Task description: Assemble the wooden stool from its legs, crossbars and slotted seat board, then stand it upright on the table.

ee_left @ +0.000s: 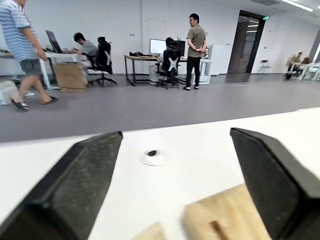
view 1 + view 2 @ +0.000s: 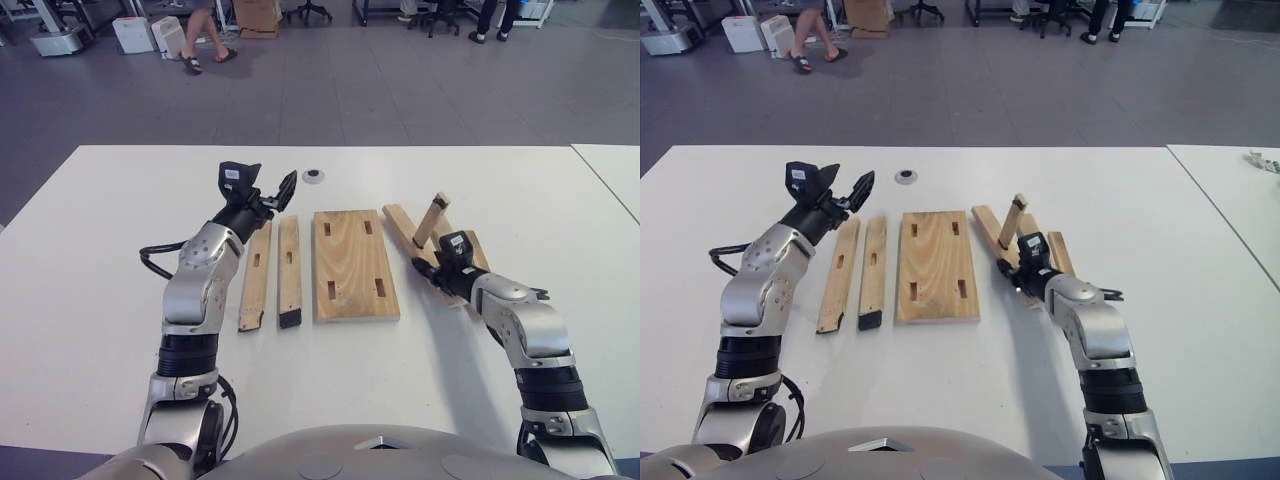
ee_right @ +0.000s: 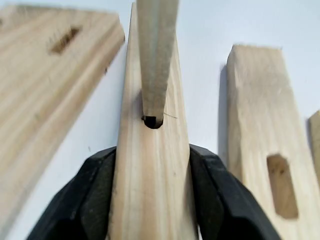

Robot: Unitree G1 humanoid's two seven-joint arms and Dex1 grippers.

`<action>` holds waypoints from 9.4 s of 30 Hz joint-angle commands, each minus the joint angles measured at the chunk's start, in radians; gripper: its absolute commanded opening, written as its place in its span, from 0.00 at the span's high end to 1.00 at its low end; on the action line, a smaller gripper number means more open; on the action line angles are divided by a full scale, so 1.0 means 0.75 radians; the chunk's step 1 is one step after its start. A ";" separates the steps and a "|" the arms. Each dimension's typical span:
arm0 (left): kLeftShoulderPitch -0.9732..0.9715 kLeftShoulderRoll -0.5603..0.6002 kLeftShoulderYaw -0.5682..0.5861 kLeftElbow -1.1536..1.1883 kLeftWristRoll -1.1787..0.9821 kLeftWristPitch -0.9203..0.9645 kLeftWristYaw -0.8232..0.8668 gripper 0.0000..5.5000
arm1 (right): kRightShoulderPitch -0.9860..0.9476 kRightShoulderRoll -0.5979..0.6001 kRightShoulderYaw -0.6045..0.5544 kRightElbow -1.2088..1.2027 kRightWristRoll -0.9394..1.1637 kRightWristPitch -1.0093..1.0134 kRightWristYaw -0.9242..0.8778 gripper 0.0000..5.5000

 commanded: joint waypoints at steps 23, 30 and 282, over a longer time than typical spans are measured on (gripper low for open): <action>-0.269 -0.305 0.257 -0.065 -0.925 0.528 0.484 0.76 | -0.213 -0.007 0.231 -0.270 0.072 -0.463 0.287 0.62; -0.057 -0.257 0.257 -0.253 -0.905 0.488 0.547 0.82 | -0.134 -0.010 0.271 -0.321 0.082 -0.449 0.290 0.43; 0.106 0.066 -0.564 -0.478 0.451 -0.255 -0.022 0.25 | 0.389 -0.144 -0.039 -0.418 0.241 -0.272 -0.336 0.44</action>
